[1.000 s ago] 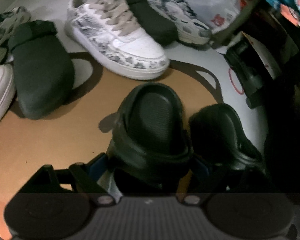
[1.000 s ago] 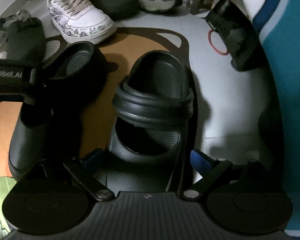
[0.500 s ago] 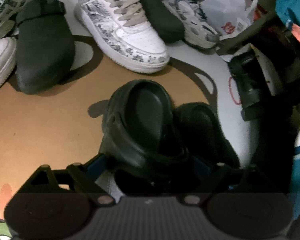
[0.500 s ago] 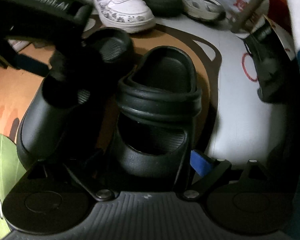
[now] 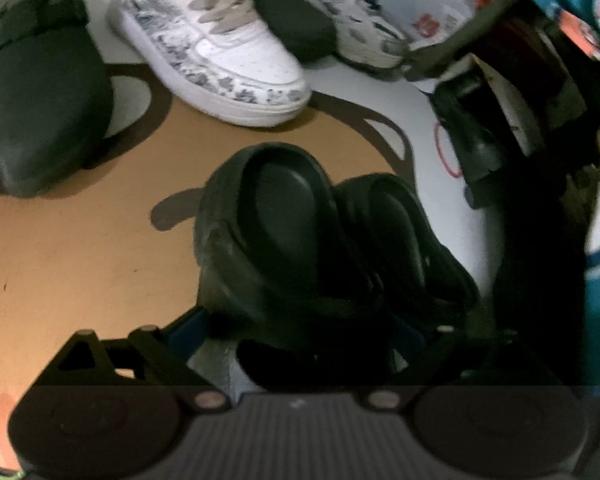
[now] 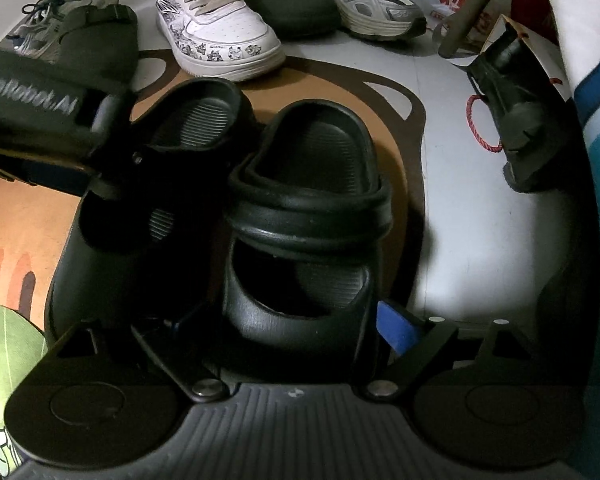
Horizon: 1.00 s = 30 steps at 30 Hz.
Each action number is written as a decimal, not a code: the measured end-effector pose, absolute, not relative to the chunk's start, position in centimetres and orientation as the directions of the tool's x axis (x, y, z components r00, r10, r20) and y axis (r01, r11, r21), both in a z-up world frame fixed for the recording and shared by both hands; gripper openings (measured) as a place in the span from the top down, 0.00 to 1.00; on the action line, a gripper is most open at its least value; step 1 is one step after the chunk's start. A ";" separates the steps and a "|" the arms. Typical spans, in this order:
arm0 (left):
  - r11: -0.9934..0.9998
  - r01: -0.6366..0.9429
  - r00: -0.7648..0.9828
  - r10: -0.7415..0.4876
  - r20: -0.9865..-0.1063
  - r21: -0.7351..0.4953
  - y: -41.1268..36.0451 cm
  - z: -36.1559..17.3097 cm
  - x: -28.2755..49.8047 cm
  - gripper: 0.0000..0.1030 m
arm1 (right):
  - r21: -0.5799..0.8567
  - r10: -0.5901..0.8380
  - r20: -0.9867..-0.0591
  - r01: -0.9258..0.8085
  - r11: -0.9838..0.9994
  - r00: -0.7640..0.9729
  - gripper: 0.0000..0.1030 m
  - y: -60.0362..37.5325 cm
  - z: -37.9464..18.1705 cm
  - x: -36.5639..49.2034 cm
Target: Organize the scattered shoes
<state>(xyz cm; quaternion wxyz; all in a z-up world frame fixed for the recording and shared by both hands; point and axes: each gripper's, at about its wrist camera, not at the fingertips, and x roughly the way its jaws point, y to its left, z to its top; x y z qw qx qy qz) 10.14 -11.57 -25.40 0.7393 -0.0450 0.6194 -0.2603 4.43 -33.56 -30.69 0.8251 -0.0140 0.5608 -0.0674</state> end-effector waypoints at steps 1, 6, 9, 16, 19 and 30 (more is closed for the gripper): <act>0.858 0.334 0.093 -0.443 -0.892 -0.391 -11.6 -25.4 9.9 0.07 | -0.108 -0.140 -0.921 0.107 0.988 0.363 0.13 -33.4 -30.6 4.3; 0.860 0.298 0.079 -0.454 -0.887 -0.414 -11.2 -25.7 10.6 0.06 | -0.153 -0.185 -0.913 0.114 0.982 0.365 0.16 -32.4 -30.6 4.4; 0.857 0.291 0.067 -0.462 -0.884 -0.426 -11.1 -25.9 11.0 0.04 | -0.151 -0.186 -0.916 0.124 0.981 0.355 0.15 -32.6 -30.7 4.8; 0.830 0.286 0.032 -0.507 -0.861 -0.478 -10.1 -25.3 11.0 0.04 | -0.119 -0.157 -0.925 0.129 0.984 0.345 0.14 -32.6 -29.3 5.1; 0.815 0.273 0.019 -0.535 -0.844 -0.511 -9.6 -24.9 11.0 0.04 | -0.117 -0.158 -0.929 0.138 0.983 0.336 0.14 -32.2 -28.6 5.1; 0.796 0.250 0.085 -0.585 -0.807 -0.551 -6.6 -22.5 10.4 0.04 | -0.136 -0.165 -0.914 0.104 0.985 0.372 0.13 -30.0 -24.7 4.5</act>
